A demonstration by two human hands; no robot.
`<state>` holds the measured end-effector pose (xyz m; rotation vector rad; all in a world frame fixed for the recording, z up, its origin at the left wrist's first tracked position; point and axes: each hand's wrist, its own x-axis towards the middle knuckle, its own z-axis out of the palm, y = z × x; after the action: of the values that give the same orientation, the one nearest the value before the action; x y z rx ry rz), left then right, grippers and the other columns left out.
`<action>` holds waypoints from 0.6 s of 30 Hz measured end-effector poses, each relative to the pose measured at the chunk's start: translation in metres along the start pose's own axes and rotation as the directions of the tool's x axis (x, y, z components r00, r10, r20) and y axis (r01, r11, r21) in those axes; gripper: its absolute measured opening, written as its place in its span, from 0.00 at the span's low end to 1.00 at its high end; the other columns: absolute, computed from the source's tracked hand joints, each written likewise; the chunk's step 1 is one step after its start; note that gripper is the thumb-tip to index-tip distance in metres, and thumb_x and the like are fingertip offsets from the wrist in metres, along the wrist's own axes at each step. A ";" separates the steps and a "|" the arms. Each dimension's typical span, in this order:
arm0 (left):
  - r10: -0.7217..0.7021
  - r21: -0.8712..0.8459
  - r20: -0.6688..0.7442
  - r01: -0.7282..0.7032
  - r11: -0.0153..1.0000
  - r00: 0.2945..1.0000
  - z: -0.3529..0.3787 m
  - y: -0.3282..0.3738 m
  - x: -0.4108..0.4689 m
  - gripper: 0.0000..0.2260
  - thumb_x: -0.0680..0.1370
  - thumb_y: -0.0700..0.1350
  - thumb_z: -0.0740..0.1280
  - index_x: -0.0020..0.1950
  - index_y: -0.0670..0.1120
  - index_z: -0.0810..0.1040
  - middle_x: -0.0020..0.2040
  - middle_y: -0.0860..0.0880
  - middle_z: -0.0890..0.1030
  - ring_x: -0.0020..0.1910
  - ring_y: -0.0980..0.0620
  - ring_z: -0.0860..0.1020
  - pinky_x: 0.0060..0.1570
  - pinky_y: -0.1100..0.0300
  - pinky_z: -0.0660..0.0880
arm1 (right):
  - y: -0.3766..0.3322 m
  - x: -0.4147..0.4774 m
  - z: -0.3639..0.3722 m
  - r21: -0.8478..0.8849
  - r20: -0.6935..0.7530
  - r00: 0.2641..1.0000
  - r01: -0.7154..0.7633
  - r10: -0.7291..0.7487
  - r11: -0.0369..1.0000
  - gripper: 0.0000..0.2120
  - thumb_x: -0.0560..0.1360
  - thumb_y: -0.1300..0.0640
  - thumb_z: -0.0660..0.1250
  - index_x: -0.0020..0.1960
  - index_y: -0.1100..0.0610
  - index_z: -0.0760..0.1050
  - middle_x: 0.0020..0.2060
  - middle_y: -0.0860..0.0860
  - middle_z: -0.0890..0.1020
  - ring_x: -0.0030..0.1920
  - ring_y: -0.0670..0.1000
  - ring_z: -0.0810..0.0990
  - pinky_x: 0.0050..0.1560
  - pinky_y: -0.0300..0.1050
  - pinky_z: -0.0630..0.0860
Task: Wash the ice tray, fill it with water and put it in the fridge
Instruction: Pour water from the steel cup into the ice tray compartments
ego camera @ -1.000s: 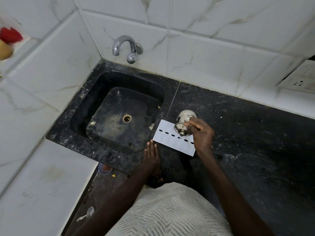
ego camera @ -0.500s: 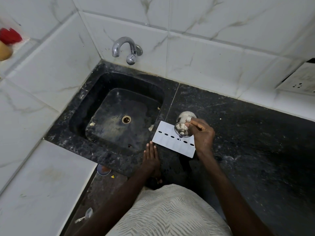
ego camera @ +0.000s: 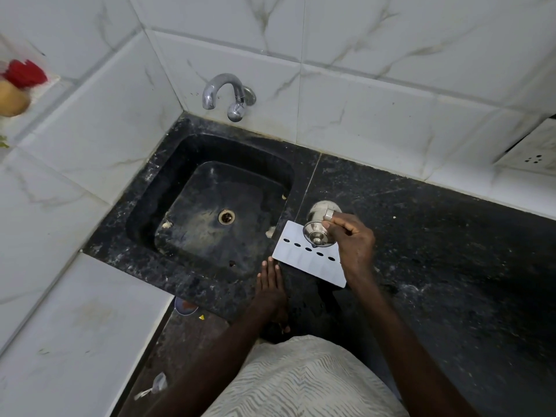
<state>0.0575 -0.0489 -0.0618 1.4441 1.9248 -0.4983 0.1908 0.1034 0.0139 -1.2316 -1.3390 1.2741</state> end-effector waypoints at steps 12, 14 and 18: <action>0.002 -0.020 -0.024 -0.003 1.000 1.000 0.004 0.000 0.001 0.62 0.72 0.57 0.77 0.80 0.30 0.34 0.79 0.29 0.32 0.80 0.28 0.33 0.81 0.38 0.40 | -0.002 -0.005 0.009 -0.004 0.039 0.998 0.057 -0.057 0.998 0.11 0.70 0.67 0.79 0.49 0.56 0.88 0.49 0.48 0.88 0.53 0.49 0.86 0.56 0.39 0.81; 0.007 -0.022 -0.022 -0.007 1.000 1.000 0.003 0.000 0.001 0.62 0.72 0.57 0.77 0.80 0.30 0.34 0.79 0.29 0.31 0.80 0.28 0.33 0.81 0.38 0.40 | -0.001 -0.005 0.008 -0.007 0.046 0.997 0.067 -0.067 0.998 0.11 0.70 0.67 0.79 0.50 0.57 0.88 0.48 0.47 0.87 0.53 0.48 0.86 0.54 0.38 0.81; 0.005 -0.023 -0.040 -0.006 1.000 0.999 0.004 0.000 0.001 0.56 0.75 0.54 0.73 0.80 0.30 0.34 0.79 0.28 0.32 0.80 0.28 0.34 0.81 0.38 0.39 | -0.002 -0.004 0.007 -0.002 0.043 0.996 0.080 -0.080 0.997 0.12 0.70 0.69 0.79 0.49 0.56 0.87 0.48 0.49 0.87 0.52 0.49 0.86 0.55 0.40 0.81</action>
<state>0.0585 -0.0512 -0.0654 1.4542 1.9506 -0.4463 0.1842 0.0985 0.0153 -1.1473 -1.4077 1.2480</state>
